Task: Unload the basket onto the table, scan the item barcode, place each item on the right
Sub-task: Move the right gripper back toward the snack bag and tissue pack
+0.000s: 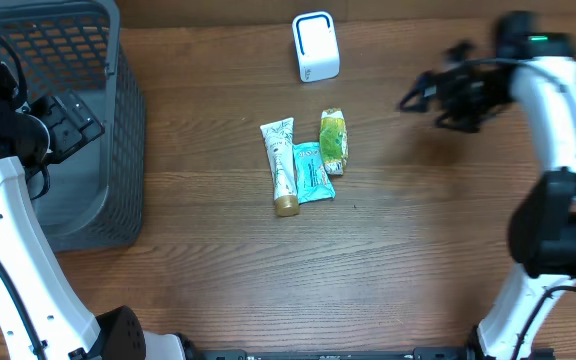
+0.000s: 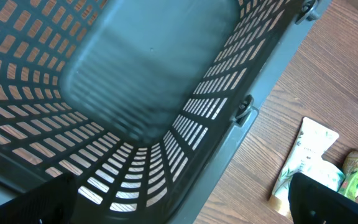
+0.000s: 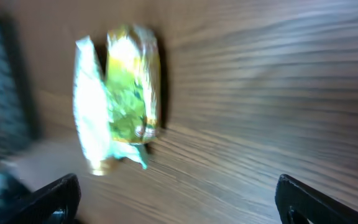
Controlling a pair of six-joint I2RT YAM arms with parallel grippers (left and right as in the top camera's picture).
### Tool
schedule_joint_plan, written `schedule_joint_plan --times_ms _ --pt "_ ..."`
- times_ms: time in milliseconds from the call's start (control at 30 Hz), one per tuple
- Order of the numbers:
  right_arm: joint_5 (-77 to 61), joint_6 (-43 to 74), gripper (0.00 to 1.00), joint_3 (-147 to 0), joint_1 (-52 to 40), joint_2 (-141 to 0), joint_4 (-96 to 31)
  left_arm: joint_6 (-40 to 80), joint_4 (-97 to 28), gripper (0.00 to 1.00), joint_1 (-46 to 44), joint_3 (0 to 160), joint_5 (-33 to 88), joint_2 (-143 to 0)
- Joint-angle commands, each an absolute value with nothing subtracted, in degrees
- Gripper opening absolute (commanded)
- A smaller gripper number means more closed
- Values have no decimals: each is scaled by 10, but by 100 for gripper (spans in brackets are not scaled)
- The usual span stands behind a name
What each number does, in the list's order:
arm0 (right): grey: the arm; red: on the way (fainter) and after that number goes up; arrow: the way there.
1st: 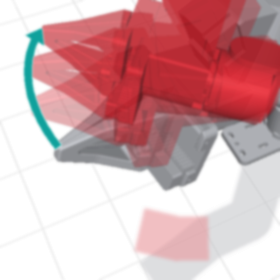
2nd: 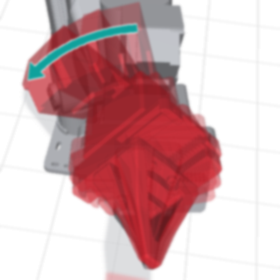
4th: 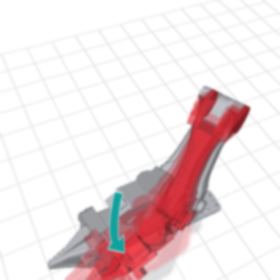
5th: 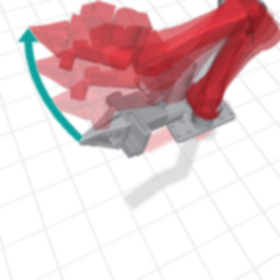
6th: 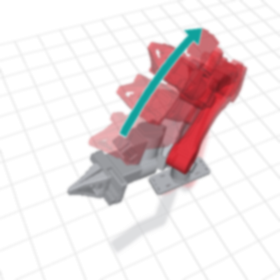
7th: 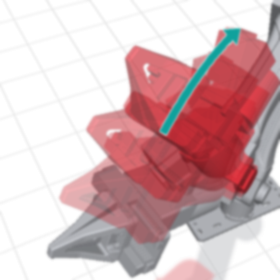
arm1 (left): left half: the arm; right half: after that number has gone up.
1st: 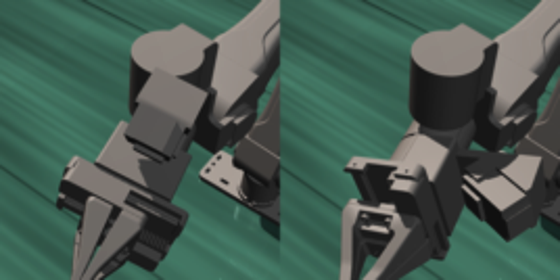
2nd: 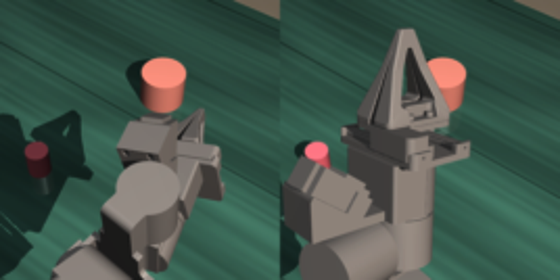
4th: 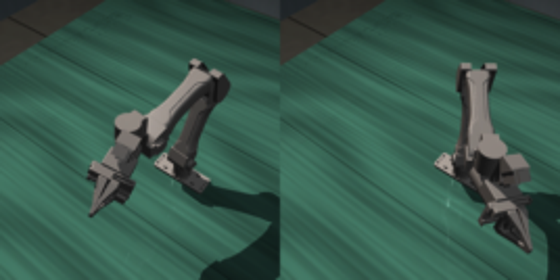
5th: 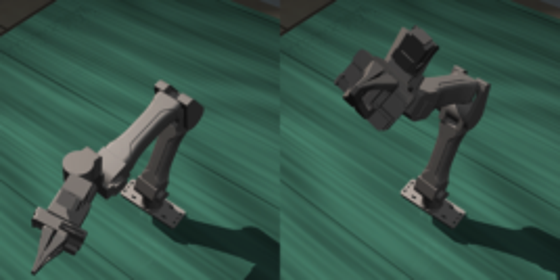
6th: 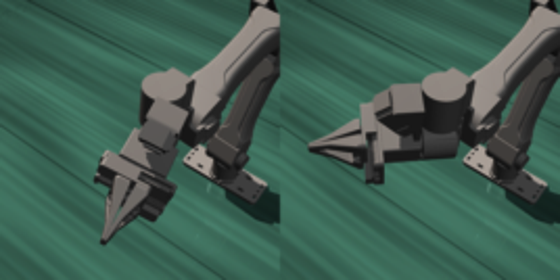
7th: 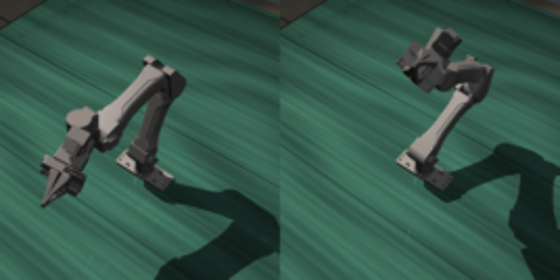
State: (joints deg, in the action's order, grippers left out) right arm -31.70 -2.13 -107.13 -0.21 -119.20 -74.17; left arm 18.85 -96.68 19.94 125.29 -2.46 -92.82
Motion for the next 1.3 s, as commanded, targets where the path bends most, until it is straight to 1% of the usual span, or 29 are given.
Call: schedule_joint_plan --times_ms 0,33,100,167,300,333,500,667,800,967,1100,1267 --pt "-184 22 100 -1063 -69 -1193 -726 178 -968 100 199 1257 -32 -930" --pt "-166 44 100 -1063 -86 -1193 -721 178 -968 100 199 1257 -32 -930" --pt "-140 76 96 -1063 -121 -1193 -709 178 -968 100 199 1257 -32 -930" --pt "-128 77 92 -1061 -149 -1193 -691 178 -968 100 199 1257 -32 -930" --pt "-94 85 90 -1061 -193 -1196 -662 178 -968 100 199 1257 -32 -930" --pt "-83 109 91 -1061 -206 -1197 -653 178 -968 100 199 1257 -32 -930" --pt "-88 158 89 -1061 -212 -1198 -632 178 -968 100 199 1257 -32 -930" --pt "-131 163 83 -1049 -215 -1198 -611 178 -968 100 199 1257 -32 -930" --pt "-106 163 83 -1006 -226 -1198 -582 178 -968 100 199 1257 -32 -930" --pt "-83 166 84 -931 -238 -1198 -508 178 -968 100 199 1257 -32 -930" --pt "-80 163 88 -900 -241 -1198 -463 178 -968 100 199 1257 -32 -930" --pt "-82 161 88 -888 -247 -1198 -437 178 -968 100 199 1257 -32 -930"
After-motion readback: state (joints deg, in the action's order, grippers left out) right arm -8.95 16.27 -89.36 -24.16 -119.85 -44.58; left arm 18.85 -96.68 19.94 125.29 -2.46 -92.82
